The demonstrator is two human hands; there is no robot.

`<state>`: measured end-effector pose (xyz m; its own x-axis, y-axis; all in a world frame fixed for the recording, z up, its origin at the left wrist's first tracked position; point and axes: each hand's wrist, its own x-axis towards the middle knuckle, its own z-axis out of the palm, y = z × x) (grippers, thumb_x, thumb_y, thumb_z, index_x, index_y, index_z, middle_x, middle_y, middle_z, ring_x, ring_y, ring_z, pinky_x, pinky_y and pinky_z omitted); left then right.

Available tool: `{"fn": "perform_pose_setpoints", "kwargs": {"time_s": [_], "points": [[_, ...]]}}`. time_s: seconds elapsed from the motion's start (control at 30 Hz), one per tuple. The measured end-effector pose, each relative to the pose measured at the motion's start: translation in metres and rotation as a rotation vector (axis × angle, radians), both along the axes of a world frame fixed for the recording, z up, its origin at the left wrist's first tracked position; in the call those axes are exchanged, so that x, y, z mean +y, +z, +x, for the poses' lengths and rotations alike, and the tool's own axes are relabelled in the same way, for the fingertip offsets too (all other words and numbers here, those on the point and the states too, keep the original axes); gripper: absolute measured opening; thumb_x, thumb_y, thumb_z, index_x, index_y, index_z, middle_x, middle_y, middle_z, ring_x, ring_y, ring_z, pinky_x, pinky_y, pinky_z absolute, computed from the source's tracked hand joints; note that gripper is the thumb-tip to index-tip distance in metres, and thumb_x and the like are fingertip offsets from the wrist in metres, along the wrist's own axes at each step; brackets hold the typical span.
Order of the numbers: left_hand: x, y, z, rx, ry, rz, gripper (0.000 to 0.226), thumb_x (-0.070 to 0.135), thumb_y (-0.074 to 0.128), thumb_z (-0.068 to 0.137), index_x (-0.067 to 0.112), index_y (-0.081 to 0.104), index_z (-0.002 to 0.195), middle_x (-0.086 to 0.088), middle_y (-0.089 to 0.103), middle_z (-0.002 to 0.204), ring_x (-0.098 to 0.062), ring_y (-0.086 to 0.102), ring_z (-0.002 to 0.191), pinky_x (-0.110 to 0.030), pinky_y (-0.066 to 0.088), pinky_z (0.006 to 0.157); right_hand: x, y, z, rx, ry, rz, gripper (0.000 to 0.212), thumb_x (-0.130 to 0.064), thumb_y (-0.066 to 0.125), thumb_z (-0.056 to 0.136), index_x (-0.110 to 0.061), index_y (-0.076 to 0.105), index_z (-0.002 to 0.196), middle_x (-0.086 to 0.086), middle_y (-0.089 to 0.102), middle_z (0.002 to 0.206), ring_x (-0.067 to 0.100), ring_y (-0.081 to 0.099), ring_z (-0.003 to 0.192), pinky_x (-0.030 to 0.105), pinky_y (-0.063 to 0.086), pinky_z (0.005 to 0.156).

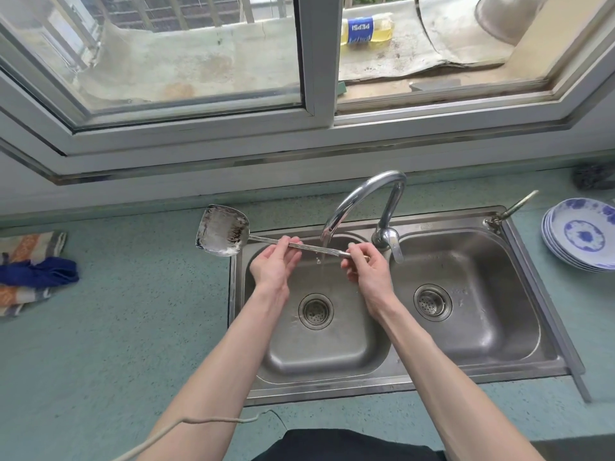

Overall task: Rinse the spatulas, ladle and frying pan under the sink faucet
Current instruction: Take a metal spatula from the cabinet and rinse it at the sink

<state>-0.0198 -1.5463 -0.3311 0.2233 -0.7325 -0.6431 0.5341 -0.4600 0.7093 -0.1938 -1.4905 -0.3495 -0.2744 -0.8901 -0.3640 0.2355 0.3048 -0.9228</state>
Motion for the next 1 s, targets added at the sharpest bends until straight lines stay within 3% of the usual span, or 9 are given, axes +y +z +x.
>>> {"fn": "perform_pose_setpoints", "kwargs": {"time_s": [0.1, 0.17, 0.23, 0.3, 0.4, 0.63, 0.77, 0.9, 1.0], "points": [[0.004, -0.002, 0.000, 0.006, 0.042, -0.012, 0.010, 0.007, 0.070, 0.095, 0.002, 0.065, 0.102, -0.012, 0.079, 0.090, -0.019, 0.076, 0.083, -0.027, 0.063, 0.073, -0.005, 0.004, -0.004, 0.379, 0.117, -0.052, 0.028, -0.037, 0.070, 0.097, -0.016, 0.069, 0.079, -0.008, 0.066, 0.069, 0.006, 0.057, 0.066, 0.028, 0.046, 0.070], [0.007, -0.005, 0.000, -0.006, 0.048, -0.020, 0.005, 0.008, 0.069, 0.096, 0.003, 0.068, 0.095, -0.012, 0.078, 0.089, -0.018, 0.075, 0.081, -0.026, 0.062, 0.073, -0.012, 0.009, -0.005, 0.679, 0.208, -0.060, 0.036, -0.047, 0.067, 0.097, -0.019, 0.068, 0.075, -0.008, 0.069, 0.071, 0.009, 0.061, 0.071, 0.034, 0.048, 0.073], [0.010, -0.006, -0.003, 0.000, 0.047, -0.030, 0.007, 0.008, 0.069, 0.096, 0.002, 0.068, 0.097, -0.015, 0.077, 0.094, -0.018, 0.075, 0.081, -0.027, 0.062, 0.075, -0.018, 0.018, 0.001, 1.064, 0.351, 0.017, 0.046, -0.057, 0.052, 0.102, -0.021, 0.067, 0.078, -0.001, 0.072, 0.077, 0.021, 0.066, 0.079, 0.037, 0.048, 0.072], [0.014, -0.007, -0.010, 0.023, 0.033, -0.040, 0.008, 0.006, 0.070, 0.096, 0.000, 0.066, 0.099, -0.018, 0.077, 0.096, -0.020, 0.076, 0.081, -0.029, 0.063, 0.077, -0.025, 0.025, 0.014, 1.316, 0.481, 0.049, 0.055, -0.056, 0.033, 0.107, -0.019, 0.071, 0.091, 0.009, 0.076, 0.089, 0.033, 0.071, 0.090, 0.039, 0.050, 0.075], [0.016, -0.002, -0.022, 0.050, 0.012, -0.045, 0.006, 0.004, 0.068, 0.096, 0.002, 0.066, 0.090, -0.017, 0.077, 0.091, -0.022, 0.076, 0.078, -0.032, 0.063, 0.081, -0.033, 0.029, 0.030, 1.353, 0.595, 0.015, 0.060, -0.050, 0.024, 0.110, -0.015, 0.073, 0.107, 0.018, 0.076, 0.099, 0.041, 0.071, 0.097, 0.043, 0.053, 0.081], [-0.002, 0.006, -0.012, 0.028, 0.085, -0.042, 0.005, 0.002, 0.069, 0.095, 0.003, 0.066, 0.091, -0.020, 0.076, 0.094, -0.021, 0.076, 0.078, -0.035, 0.063, 0.085, -0.045, 0.026, -0.008, 1.401, 0.627, -0.015, 0.061, -0.048, 0.020, 0.110, -0.016, 0.072, 0.105, 0.014, 0.075, 0.100, 0.038, 0.070, 0.098, 0.041, 0.051, 0.077], [0.006, 0.006, -0.024, 0.034, 0.086, -0.022, 0.009, 0.002, 0.069, 0.095, 0.004, 0.062, 0.089, -0.019, 0.076, 0.091, -0.021, 0.076, 0.076, -0.037, 0.062, 0.086, -0.050, 0.021, 0.009, 1.392, 0.578, -0.004, 0.058, -0.048, 0.023, 0.110, -0.015, 0.069, 0.096, 0.015, 0.075, 0.095, 0.037, 0.071, 0.092, 0.040, 0.049, 0.073], [0.014, 0.002, -0.024, 0.036, 0.070, 0.004, 0.014, -0.001, 0.069, 0.094, 0.005, 0.059, 0.086, -0.013, 0.076, 0.077, -0.019, 0.076, 0.067, -0.033, 0.064, 0.077, -0.052, 0.018, 0.040, 1.320, 0.678, -0.014, 0.062, -0.055, 0.021, 0.108, -0.019, 0.070, 0.115, 0.021, 0.073, 0.100, 0.042, 0.071, 0.096, 0.045, 0.053, 0.079], [0.008, -0.001, -0.003, -0.014, 0.079, 0.010, 0.009, 0.002, 0.071, 0.093, 0.000, 0.064, 0.098, -0.016, 0.076, 0.087, -0.017, 0.075, 0.068, -0.029, 0.064, 0.070, -0.053, 0.013, 0.031, 1.307, 0.697, -0.041, 0.066, -0.055, 0.022, 0.109, -0.014, 0.074, 0.106, 0.021, 0.074, 0.098, 0.041, 0.071, 0.095, 0.046, 0.054, 0.080]]}}
